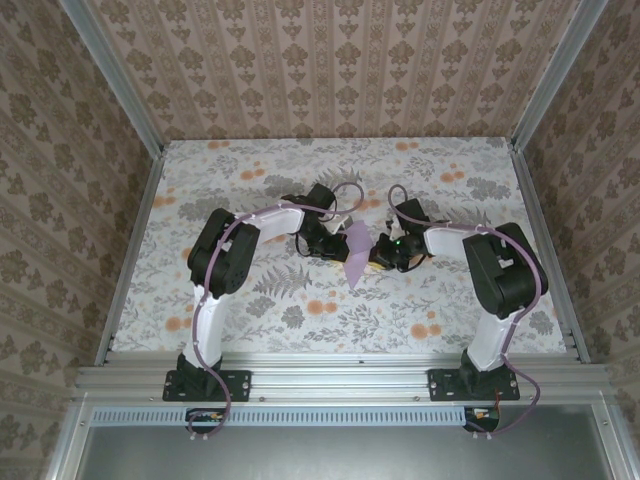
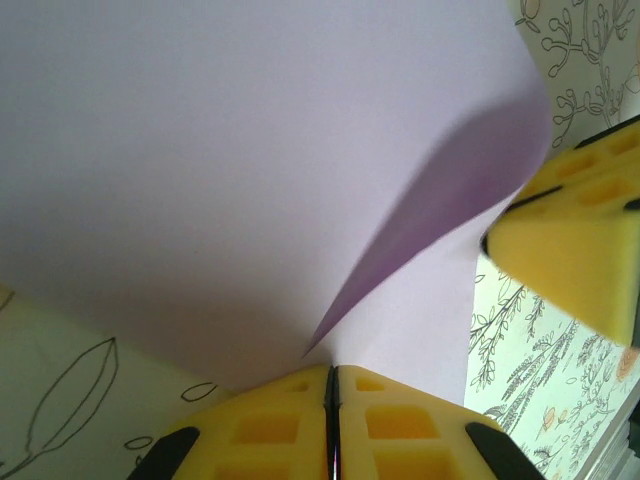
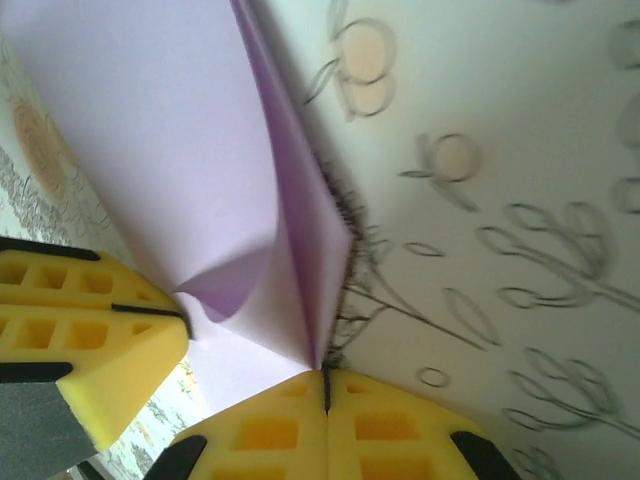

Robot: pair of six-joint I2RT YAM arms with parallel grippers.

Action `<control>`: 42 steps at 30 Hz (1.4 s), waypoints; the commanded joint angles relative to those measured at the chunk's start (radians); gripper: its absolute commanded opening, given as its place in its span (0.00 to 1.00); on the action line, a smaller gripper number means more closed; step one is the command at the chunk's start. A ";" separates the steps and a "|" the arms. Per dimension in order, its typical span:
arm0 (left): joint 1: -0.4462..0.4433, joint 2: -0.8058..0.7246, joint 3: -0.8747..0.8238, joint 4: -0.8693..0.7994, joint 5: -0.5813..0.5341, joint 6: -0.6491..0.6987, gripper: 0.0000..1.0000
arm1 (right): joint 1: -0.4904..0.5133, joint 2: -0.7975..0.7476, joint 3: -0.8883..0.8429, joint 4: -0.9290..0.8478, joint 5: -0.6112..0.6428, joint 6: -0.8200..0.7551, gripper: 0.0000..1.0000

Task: Fold a paper plane with a square sheet of paper (pick it up from the middle)
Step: Third fold the triangle at the center of the table.

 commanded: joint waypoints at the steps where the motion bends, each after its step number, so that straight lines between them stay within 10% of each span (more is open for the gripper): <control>1: 0.006 0.075 -0.018 -0.068 -0.141 0.035 0.10 | -0.016 -0.055 -0.021 -0.040 0.074 -0.005 0.07; 42: 0.003 0.062 -0.024 -0.082 -0.144 0.050 0.10 | -0.058 0.068 0.089 -0.104 0.157 -0.106 0.07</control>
